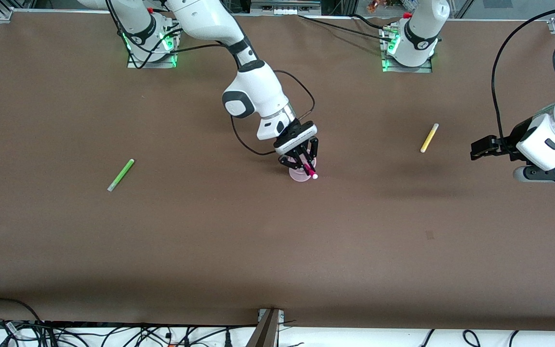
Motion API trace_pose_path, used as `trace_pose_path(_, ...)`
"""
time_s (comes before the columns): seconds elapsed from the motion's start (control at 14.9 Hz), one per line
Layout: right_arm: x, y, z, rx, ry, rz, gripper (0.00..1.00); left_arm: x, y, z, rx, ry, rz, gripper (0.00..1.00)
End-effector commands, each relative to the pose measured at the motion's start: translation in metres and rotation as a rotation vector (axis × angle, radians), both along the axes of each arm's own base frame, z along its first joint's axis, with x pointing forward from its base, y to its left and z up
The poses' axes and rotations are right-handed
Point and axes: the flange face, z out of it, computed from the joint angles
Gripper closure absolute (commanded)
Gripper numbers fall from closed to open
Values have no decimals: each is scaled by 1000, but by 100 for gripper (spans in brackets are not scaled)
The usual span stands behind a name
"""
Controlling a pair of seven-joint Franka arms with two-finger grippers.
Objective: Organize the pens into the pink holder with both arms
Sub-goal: 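Lower the pink marker into the holder with the right gripper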
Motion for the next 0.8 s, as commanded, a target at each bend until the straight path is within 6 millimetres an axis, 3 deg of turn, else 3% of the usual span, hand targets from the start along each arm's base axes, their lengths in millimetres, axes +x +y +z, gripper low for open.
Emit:
trace_pose_path(0.0, -5, -3, -7, 11, -3, 4, 100, 1, 3, 3, 3, -9, -18, 0)
trace_pose_path(0.2, -9, -6, -9, 20, -1, 9, 97, 1, 2, 4, 3, -10, -17, 0)
trace_pose_path(0.27, -9, -5, -7, 25, -2, 11, 83, 1, 2, 5, 3, -12, -17, 0)
trace_pose_path(0.4, -9, -5, -4, 32, -3, 6, 43, 1, 2, 5, 3, -12, -15, 0)
trace_pose_path(0.47, -8, -5, -1, 38, -4, 4, 0, 1, 2, 4, 3, -10, -15, 0)
trace_pose_path(0.74, -8, -3, 25, 72, -18, 1, 0, 1, 2, 4, 1, -10, -16, 0)
